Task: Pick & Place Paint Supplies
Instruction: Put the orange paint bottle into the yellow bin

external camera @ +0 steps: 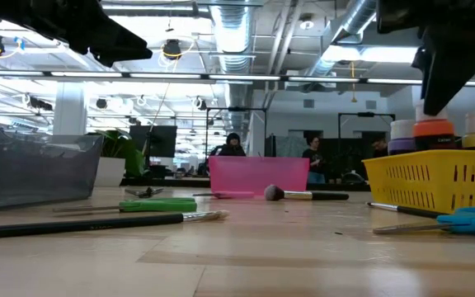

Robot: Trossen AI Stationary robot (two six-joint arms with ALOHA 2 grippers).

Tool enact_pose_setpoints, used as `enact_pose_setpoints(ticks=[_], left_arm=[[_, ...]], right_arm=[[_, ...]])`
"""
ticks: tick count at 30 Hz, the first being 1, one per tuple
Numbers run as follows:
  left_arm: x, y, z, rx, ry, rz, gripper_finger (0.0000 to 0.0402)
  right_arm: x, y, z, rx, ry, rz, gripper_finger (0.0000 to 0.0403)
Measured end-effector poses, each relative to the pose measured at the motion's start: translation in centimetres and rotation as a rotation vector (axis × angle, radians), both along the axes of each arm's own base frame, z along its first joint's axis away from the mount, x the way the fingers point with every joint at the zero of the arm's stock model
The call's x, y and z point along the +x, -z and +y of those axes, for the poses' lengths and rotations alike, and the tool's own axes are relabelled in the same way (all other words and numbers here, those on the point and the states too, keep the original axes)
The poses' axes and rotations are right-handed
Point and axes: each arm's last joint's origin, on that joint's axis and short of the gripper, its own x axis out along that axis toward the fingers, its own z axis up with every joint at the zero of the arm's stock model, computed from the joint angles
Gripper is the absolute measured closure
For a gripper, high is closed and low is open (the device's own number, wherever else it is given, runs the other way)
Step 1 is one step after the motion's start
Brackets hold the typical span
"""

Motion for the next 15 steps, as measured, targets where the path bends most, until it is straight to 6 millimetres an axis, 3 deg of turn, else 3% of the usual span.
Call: enact_pose_setpoints(ticks=[15], left_arm=[[0.0, -0.01, 0.0, -0.004, -0.001, -0.001, 0.0244]], right_arm=[[-0.13, 0.81, -0.09, -0.015, -0.035, 0.004, 0.0294]])
